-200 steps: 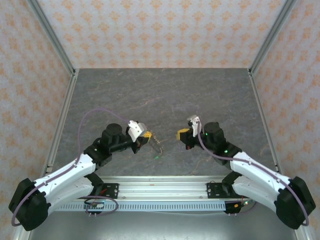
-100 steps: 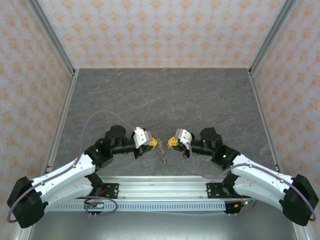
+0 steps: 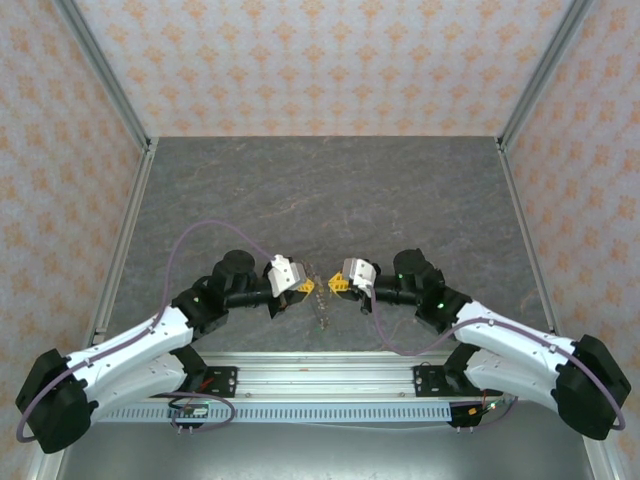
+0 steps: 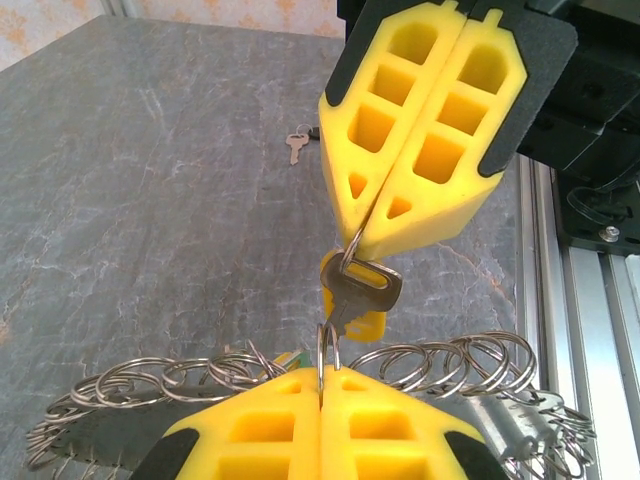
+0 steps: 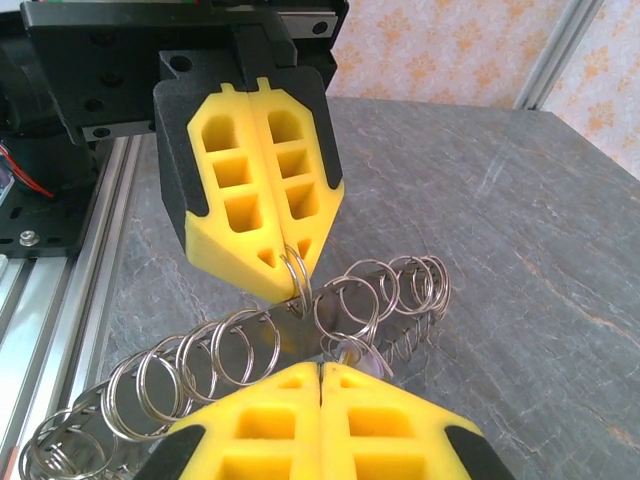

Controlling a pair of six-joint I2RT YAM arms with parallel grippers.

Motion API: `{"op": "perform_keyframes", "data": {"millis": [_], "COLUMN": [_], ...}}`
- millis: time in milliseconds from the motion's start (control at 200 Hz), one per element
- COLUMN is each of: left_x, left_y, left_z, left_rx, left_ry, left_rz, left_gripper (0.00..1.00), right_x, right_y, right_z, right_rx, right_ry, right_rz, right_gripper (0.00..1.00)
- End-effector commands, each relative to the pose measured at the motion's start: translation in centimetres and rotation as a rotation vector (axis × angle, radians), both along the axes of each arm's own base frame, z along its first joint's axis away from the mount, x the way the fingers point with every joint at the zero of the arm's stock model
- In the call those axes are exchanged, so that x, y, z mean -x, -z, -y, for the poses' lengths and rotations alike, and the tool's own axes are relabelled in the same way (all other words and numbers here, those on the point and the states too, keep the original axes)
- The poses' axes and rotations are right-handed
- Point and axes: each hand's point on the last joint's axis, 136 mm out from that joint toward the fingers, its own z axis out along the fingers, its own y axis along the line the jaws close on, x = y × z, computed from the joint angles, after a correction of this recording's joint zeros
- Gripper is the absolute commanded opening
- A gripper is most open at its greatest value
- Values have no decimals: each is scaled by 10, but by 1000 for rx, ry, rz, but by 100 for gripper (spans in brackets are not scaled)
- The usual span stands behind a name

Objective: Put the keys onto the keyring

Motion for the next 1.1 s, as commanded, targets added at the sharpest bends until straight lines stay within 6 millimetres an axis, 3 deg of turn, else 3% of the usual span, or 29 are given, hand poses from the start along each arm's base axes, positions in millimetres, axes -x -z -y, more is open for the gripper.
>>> {"op": "perform_keyframes", "data": {"millis": [0,596,1096], "left_x": [-7,-15,-14], "left_y": [-10,-2,-2], "left_z": [5,11,11], "left_rx": [36,27,28], "left_ry": [-13,-25,-24], "left_rz": [39,10,3], "left_gripper": [0,0,0], "right_x": [4,11,2], "right_y": [-23,-16,-19], "right_z": [-9,-22,-33], "right_rx": [-71,-70,-91], "right_ry": [-48,-133,-98], "right_rz": [42,-16,-17], "right_gripper": [0,0,0]}}
